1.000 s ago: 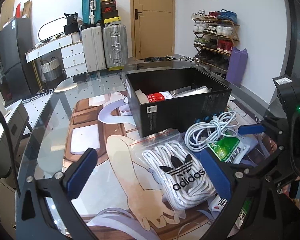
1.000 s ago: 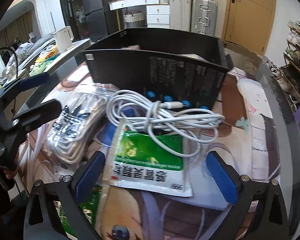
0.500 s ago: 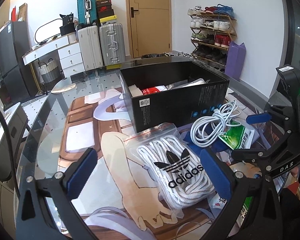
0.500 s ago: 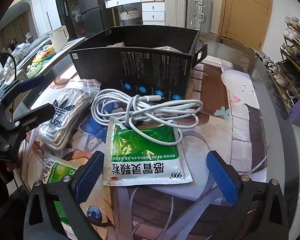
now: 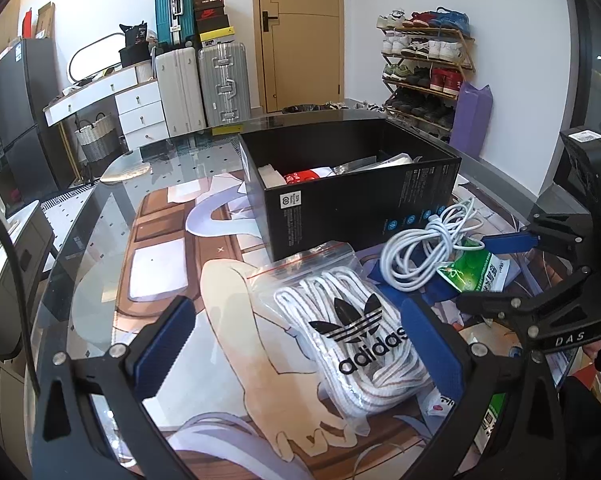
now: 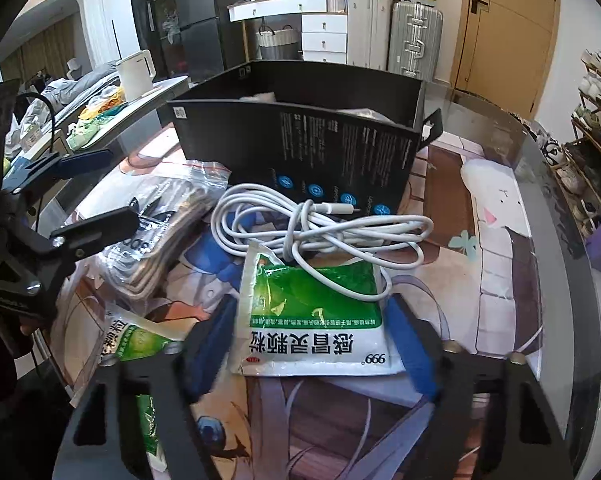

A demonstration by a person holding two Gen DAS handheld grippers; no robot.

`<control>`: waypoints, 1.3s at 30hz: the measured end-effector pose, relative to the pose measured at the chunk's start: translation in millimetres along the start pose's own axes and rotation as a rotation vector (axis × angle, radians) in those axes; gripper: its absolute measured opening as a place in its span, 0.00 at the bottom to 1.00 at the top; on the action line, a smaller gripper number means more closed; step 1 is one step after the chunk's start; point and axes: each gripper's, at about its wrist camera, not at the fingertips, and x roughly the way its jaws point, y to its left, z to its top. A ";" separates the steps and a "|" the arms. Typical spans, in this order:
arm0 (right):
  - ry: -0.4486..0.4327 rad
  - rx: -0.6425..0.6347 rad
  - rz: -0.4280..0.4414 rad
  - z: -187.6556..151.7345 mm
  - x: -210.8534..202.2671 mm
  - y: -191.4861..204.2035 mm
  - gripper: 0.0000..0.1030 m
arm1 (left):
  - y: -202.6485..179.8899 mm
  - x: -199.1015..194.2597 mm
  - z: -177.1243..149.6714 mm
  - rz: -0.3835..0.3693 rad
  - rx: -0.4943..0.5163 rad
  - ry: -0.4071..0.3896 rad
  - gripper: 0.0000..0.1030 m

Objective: Organize soft objects
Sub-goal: 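Lower the right gripper onto the green medicine packet and close it, then lift the green packet with the right gripper while the left gripper grasps the adidas lace bag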

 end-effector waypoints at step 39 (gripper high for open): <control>-0.233 0.029 0.141 10.8 -80.9 -18.0 0.52 | -18.2 4.4 -0.5 -0.031 0.027 0.059 1.00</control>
